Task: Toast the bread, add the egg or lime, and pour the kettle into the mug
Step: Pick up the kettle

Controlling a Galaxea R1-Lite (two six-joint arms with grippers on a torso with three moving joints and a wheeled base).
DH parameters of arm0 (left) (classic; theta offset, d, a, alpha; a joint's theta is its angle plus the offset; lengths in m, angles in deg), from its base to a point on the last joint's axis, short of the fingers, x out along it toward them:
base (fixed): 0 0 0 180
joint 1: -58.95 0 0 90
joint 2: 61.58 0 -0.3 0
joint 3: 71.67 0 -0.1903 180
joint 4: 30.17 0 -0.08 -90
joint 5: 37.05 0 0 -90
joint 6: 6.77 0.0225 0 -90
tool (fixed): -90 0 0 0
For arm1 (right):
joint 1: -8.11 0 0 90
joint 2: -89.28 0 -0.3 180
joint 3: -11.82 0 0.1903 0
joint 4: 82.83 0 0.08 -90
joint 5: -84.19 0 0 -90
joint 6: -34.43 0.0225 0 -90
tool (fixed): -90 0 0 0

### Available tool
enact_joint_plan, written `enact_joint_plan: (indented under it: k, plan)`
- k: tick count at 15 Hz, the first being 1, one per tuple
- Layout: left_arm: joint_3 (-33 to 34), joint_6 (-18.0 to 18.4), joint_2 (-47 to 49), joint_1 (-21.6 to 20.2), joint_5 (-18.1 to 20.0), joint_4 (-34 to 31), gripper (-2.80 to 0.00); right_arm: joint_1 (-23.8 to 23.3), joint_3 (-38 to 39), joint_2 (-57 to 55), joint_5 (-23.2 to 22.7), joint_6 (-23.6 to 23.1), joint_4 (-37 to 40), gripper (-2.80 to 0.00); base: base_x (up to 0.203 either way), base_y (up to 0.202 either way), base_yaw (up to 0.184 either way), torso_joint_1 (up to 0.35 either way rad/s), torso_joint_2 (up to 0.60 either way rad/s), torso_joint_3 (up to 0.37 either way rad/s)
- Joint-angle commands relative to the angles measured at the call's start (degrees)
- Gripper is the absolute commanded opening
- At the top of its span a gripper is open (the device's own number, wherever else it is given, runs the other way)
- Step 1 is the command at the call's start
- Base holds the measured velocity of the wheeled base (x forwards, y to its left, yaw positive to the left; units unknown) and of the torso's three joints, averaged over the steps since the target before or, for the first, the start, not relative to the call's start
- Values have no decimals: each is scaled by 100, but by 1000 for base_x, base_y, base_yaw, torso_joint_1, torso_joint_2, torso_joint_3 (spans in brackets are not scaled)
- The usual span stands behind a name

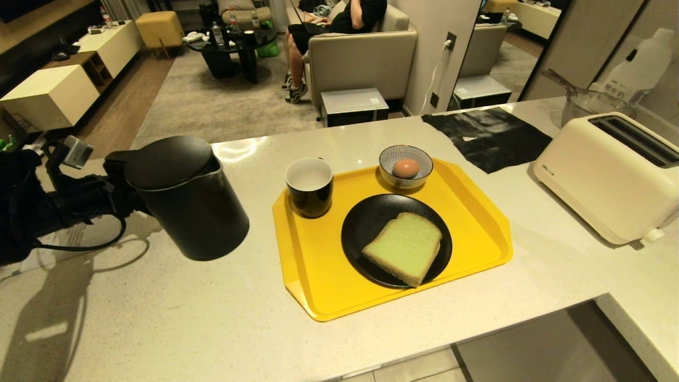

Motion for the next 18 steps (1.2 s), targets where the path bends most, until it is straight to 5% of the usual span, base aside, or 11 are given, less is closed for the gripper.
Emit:
enact_joint_plan:
  k: [1, 4, 11, 14, 18]
  plan:
    - [-33, -10, -47, -2, -216, 100, 0, 2, 149, -8, 0, -5, -6, -280, 0, 0, 0, 0, 0, 0]
    - [-11, -142, -193, -28, -214, 71, 0, 2, 149, -8, -5, -5, -9, -280, 0, 0, 0, 0, 0, 0]
    - [-98, -1806, -234, -239, -225, 79, 0, 2, 149, -8, 1, -5, -6, -280, 0, 0, 0, 0, 0, 0]
    - [-173, -1599, -145, -232, -217, 145, 0, 2, 149, -8, -4, -5, -6, -280, 0, 0, 0, 0, 0, 0]
    - [-83, -686, 21, -20, -151, 106, 0, 2, 149, -8, 1, -5, -6, -280, 0, 0, 0, 0, 0, 0]
